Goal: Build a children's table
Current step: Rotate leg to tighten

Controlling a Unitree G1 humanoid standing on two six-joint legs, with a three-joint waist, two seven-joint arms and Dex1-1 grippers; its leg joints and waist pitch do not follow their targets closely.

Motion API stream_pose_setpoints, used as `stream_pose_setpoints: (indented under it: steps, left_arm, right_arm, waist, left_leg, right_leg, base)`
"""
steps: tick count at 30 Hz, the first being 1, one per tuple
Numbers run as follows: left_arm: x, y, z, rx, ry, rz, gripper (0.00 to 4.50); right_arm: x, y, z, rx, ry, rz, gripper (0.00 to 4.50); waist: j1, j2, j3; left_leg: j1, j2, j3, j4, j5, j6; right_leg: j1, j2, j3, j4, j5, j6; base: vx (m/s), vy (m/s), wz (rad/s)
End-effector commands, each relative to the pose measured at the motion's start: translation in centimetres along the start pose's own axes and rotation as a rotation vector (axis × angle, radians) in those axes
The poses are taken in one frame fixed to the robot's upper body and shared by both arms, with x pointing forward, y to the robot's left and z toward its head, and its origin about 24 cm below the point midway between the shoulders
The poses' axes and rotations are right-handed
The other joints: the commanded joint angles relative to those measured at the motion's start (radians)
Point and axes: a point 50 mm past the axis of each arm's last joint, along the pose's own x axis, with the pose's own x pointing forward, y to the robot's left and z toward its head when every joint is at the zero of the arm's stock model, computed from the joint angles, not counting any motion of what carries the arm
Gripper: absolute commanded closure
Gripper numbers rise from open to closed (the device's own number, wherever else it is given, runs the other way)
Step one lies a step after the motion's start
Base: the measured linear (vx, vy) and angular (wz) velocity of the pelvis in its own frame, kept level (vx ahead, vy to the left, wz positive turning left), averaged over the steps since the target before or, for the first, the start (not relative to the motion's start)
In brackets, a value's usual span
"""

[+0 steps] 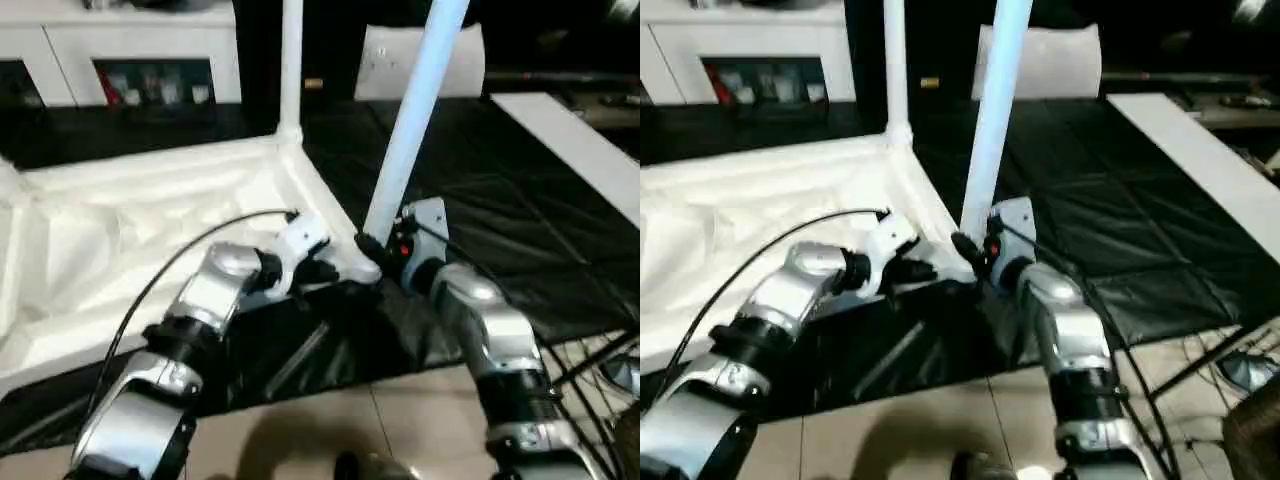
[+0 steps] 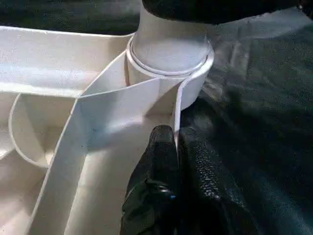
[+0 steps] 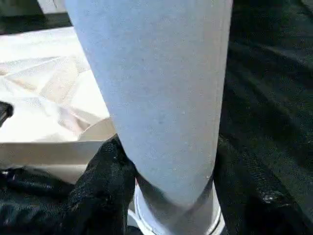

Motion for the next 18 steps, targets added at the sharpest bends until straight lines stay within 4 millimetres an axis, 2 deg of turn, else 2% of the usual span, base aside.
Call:
stream_pose_setpoints:
  steps: [1,2,3,4,5,7,10,11,12,14,15,16,18]
  left_arm:
    - [1.7,-1.5,3.0,0.042,-0.095,-0.002,4.5]
    - [1.5,-1.4,2.9,0.047,-0.095,0.001,4.5]
    - [1.4,-1.3,2.9,0.05,-0.092,0.001,4.5]
    - [1.2,-1.2,2.7,0.052,-0.087,0.007,4.5]
    - [0.8,-0.9,2.4,0.073,-0.085,0.005,4.5]
    - [0.5,-0.7,2.2,0.076,-0.078,0.0,4.5]
    - [-0.1,-0.4,1.7,0.105,-0.068,-0.023,4.5]
    - [-0.6,-0.2,1.3,0.122,-0.057,-0.035,4.5]
    - [-1.3,0.1,0.7,0.144,-0.035,-0.064,4.5]
    - [-1.8,0.1,0.5,0.167,-0.029,-0.093,4.5]
    - [-2.1,0.1,0.3,0.186,-0.025,-0.123,4.5]
    - [-2.2,0.1,0.2,0.189,-0.02,-0.134,4.5]
    - [-2.7,0.0,-0.2,0.236,-0.004,-0.203,4.5]
  right_arm:
    - [1.9,6.7,0.9,0.045,-0.055,0.307,2.18]
    - [1.8,6.4,0.9,0.042,-0.06,0.295,1.95]
    - [1.7,6.2,0.9,0.042,-0.063,0.292,1.77]
    - [1.5,6.0,0.8,0.041,-0.063,0.29,1.75]
    - [1.1,5.5,0.7,0.031,-0.066,0.29,1.7]
    - [0.8,5.0,0.6,0.03,-0.067,0.288,1.6]
    - [0.0,4.0,0.5,0.009,-0.074,0.288,1.27]
    - [-0.5,3.1,0.5,-0.018,-0.075,0.285,1.22]
    - [-1.4,1.8,0.6,-0.061,-0.075,0.3,1.12]
    - [-2.2,0.8,0.8,-0.09,-0.072,0.315,0.9]
    - [-2.5,0.4,0.9,-0.103,-0.07,0.331,0.76]
    - [-2.7,0.2,0.9,-0.109,-0.069,0.341,0.76]
    - [-3.6,-0.5,1.2,-0.147,-0.057,0.395,0.57]
  waist:
    - [0.001,-0.012,-0.05]
    - [0.011,0.012,-0.06]
    - [0.007,0.018,-0.07]
    - [0.01,0.02,-0.072]
    - [0.005,0.014,-0.066]
    - [0.011,0.013,-0.071]
    - [0.019,0.008,-0.077]
    - [0.023,0.006,-0.078]
    - [0.027,0.006,-0.079]
    - [0.034,0.005,-0.079]
    - [0.043,0.003,-0.081]
    - [0.043,0.002,-0.081]
    - [0.053,0.006,-0.083]
  left_leg:
    - [0.008,-0.004,-0.01,-0.022,-0.336,0.023]
    - [-0.028,0.025,-0.029,-0.054,-0.301,0.025]
    - [-0.031,0.048,-0.041,-0.072,-0.307,0.018]
    - [-0.024,0.054,-0.04,-0.076,-0.307,0.018]
    - [-0.03,0.056,-0.036,-0.085,-0.301,0.024]
    - [-0.032,0.053,-0.028,-0.084,-0.258,0.042]
    - [-0.038,0.045,-0.02,-0.077,-0.183,0.074]
    - [-0.035,0.042,-0.015,-0.074,-0.167,0.093]
    - [-0.039,0.039,-0.014,-0.072,-0.155,0.107]
    - [-0.041,0.041,-0.01,-0.07,-0.13,0.122]
    - [-0.041,0.039,-0.008,-0.067,-0.107,0.127]
    - [-0.044,0.038,-0.007,-0.066,-0.099,0.128]
    - [-0.044,0.04,-0.007,-0.065,-0.071,0.133]
  right_leg:
    - [0.031,-0.106,0.01,-0.163,-0.906,0.064]
    - [0.067,-0.105,0.014,-0.137,-0.786,0.06]
    - [0.063,-0.09,0.018,-0.112,-0.616,0.017]
    - [0.054,-0.086,0.026,-0.104,-0.535,-0.017]
    - [0.046,-0.075,0.045,-0.076,-0.392,-0.111]
    - [0.049,-0.077,0.059,-0.065,-0.341,-0.151]
    - [0.051,-0.074,0.074,-0.051,-0.284,-0.178]
    - [0.046,-0.073,0.081,-0.05,-0.285,-0.185]
    - [0.048,-0.071,0.081,-0.051,-0.301,-0.184]
    - [0.048,-0.071,0.085,-0.048,-0.296,-0.185]
    - [0.047,-0.068,0.086,-0.045,-0.284,-0.185]
    - [0.047,-0.067,0.087,-0.043,-0.278,-0.185]
    - [0.048,-0.066,0.086,-0.039,-0.263,-0.181]
  base:
    - [0.097,-0.014,-0.12]
    - [0.098,0.006,-0.21]
    - [0.098,0.006,-0.21]
    - [0.052,0.008,0.03]
    - [0.0,0.0,0.0]
    - [0.0,0.0,0.0]
    - [0.0,0.0,0.0]
    - [0.0,0.0,0.0]
    - [0.0,0.0,0.0]
    - [0.016,-0.027,0.0]
    - [0.033,-0.054,-0.01]
    - [0.024,-0.051,-0.02]
    - [0.0,0.0,0.0]
